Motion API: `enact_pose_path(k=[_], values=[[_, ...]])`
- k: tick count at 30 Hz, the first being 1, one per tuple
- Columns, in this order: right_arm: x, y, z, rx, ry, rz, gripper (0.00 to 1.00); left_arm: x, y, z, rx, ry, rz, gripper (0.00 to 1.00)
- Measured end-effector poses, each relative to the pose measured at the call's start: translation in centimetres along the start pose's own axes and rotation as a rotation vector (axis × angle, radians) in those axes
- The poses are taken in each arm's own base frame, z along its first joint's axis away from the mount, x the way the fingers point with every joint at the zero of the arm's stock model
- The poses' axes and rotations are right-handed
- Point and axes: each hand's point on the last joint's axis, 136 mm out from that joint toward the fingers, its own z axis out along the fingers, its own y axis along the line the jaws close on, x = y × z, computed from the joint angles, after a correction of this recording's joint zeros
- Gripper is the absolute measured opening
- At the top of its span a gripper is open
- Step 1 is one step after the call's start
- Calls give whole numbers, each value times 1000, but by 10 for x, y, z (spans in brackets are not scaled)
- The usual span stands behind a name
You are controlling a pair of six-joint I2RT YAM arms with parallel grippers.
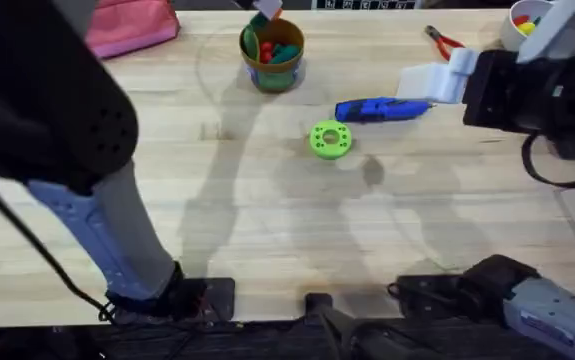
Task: Pick up the gripper from the table and insert it into the empty holder that is missing its gripper. Then pick up a screw, insert it into the mounting hole, and use the screwdriver to tighten it. Finally, clean up the table by picking up the vegetable and placing it into the bucket.
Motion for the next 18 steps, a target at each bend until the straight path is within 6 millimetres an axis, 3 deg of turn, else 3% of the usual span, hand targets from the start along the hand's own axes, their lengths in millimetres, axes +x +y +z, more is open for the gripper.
enact_pose_path(k=[5, 6, 13, 14, 18], values=[[0, 0, 0, 0, 0, 0, 992, 20, 5, 32, 33, 63, -38, 27], [0, 0, 0, 0, 0, 0, 991, 29, 6, 45, 48, 91, -54, 27], [0, 0, 0, 0, 0, 0, 991, 30, 6, 47, 50, 92, -56, 27], [0, 0, 0, 0, 0, 0, 991, 30, 6, 47, 49, 92, -53, 61], [0, 0, 0, 0, 0, 0, 991, 27, 8, 47, 44, 82, -52, 680]])
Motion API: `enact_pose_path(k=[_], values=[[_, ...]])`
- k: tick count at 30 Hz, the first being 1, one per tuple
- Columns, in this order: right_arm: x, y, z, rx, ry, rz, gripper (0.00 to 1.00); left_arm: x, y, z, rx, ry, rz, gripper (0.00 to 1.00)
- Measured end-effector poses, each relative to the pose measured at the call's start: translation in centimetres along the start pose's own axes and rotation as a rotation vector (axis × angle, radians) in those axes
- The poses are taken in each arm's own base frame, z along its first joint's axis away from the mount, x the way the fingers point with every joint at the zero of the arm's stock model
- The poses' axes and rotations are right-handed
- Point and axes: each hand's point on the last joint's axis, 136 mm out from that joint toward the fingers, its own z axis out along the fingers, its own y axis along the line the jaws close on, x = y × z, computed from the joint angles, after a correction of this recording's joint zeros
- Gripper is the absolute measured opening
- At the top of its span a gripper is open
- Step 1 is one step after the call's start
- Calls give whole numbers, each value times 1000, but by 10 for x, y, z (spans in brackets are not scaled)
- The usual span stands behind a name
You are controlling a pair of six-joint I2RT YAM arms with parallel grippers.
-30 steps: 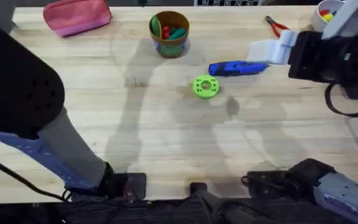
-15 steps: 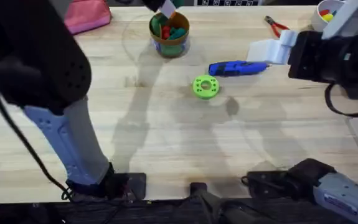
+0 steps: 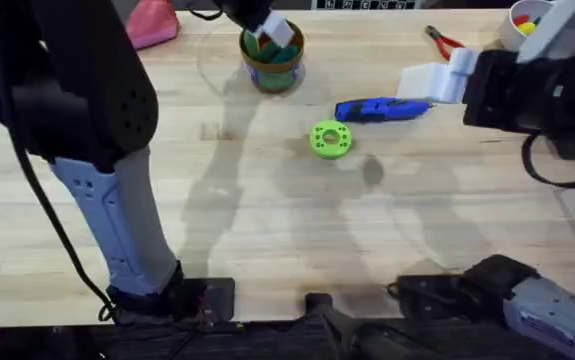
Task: Pick up the gripper from the table and insert it into the empty holder that is missing its gripper. Then pick up a screw, insert it into the mounting hole, and use the screwdriver to tighten it. Finally, clean up the table by picking up the vegetable and placing it into the bucket.
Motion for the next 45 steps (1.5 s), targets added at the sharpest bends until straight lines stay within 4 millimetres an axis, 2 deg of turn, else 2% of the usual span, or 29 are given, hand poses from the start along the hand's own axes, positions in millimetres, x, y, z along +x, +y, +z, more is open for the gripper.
enact_pose_path(k=[1, 2, 4, 9, 14, 15, 16, 20, 29, 32, 41, 45], values=[[0, 0, 0, 0, 0, 1, 992, 0, 0, 0, 0, 0, -1, 842], [0, 0, 0, 0, 0, 0, 992, 0, 0, 0, 0, 0, -6, 943], [0, 0, 0, 0, 0, 1, 991, 0, 0, 0, -1, -1, -6, 982], [0, 0, 0, 0, 0, 0, 991, -2, 0, -1, -2, -4, -4, 985], [0, 0, 0, 0, 0, 0, 991, -15, 2, -12, -18, -34, 10, 985], [0, 0, 0, 0, 0, 0, 991, -18, 2, -16, -22, -40, 13, 985], [0, 0, 0, 0, 0, 0, 991, -23, -2, -32, -25, -44, 14, 985], [0, 0, 0, 0, 0, 0, 991, -23, -12, -59, -36, -36, 13, 985], [0, 0, 0, 0, 0, 0, 992, -1, -37, -127, -103, 34, -12, 988], [0, 0, 0, 0, 0, 0, 991, 10, -46, -144, -111, 65, -30, 989], [0, 0, 0, 0, 0, 1, 992, 31, -62, -168, -124, 114, -66, 989], [0, 0, 0, 0, 0, 0, 991, 50, -68, -175, -147, 140, -93, 989]])
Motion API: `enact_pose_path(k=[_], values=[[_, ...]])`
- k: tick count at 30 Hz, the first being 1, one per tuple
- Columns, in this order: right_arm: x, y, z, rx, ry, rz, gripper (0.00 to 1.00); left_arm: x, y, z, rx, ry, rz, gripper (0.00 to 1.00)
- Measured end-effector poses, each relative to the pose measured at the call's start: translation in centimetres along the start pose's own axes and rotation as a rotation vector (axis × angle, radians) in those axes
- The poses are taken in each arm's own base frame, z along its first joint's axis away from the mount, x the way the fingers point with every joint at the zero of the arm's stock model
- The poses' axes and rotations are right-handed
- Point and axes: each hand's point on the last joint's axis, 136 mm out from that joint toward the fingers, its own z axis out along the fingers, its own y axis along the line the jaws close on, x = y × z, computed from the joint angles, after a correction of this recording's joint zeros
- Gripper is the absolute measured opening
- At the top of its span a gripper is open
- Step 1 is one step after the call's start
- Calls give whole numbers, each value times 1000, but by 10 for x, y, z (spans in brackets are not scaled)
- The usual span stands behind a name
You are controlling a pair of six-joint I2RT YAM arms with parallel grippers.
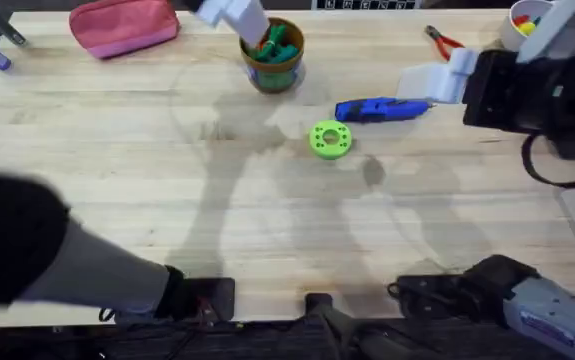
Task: Pick up the gripper from the table and insert it into the empty holder that is missing its gripper. Then pick up a screw, insert it into the mounting hole, and use the screwdriver to tighten it. Finally, clean up the table by picking up the vegetable and placing it into the bucket.
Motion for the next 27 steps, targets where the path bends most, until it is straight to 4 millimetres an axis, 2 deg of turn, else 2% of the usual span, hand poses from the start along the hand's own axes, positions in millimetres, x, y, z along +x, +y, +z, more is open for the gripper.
enact_pose_path(k=[4, 9, 19, 23, 27], values=[[0, 0, 0, 0, 0, 1, 991, 29, -10, 0, -13, 13, -38, 989], [0, 0, 0, 0, 0, 0, 992, 74, -24, 3, -36, 21, -119, 987], [4, -2, 0, 10, 18, -3, 991, 153, -40, 26, -123, -5, -337, 988], [17, -10, -1, 38, 70, -13, 991, 166, -43, 32, -129, 11, -381, 988], [22, -13, -1, 50, 91, -17, 992, 164, -41, 33, -134, 1, -398, 988]])
